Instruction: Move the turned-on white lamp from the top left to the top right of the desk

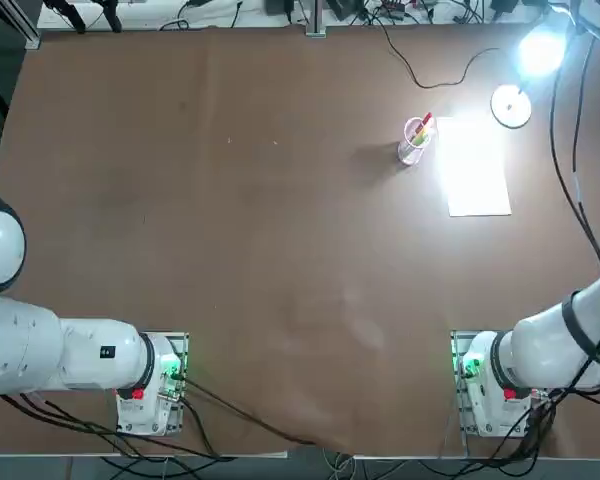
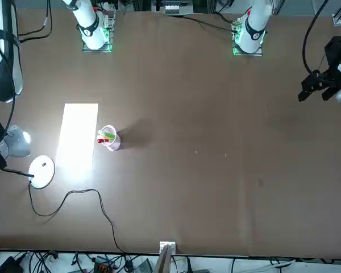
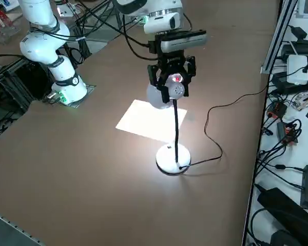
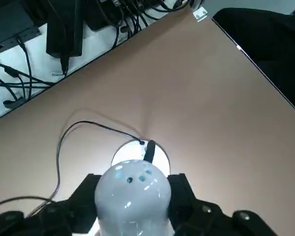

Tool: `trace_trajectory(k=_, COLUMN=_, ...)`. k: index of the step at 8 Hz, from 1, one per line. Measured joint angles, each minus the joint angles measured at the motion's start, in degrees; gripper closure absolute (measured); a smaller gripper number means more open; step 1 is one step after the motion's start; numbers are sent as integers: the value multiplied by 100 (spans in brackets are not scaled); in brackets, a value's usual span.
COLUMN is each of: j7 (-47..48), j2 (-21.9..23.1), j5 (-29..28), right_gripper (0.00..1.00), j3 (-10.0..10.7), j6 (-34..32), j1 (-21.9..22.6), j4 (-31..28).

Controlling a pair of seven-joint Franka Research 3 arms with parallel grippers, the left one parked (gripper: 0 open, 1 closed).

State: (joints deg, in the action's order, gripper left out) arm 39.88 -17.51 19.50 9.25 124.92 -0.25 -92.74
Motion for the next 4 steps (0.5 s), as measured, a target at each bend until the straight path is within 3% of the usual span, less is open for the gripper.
trace_trajectory(k=1, j7=17, j2=3, j5=0, right_gripper=26, j3=0, j6=-4, j1=3, j4=-12)
trace_trajectory(k=3, j7=159, j2=-17, j5=-5, right_gripper=0, j3=-4, j6=-41, j1=49, j4=-115)
trace_trajectory(k=4, j7=185, j2=-18, j5=-5, right_gripper=0, j3=-4, j6=-41, j1=57, j4=-121)
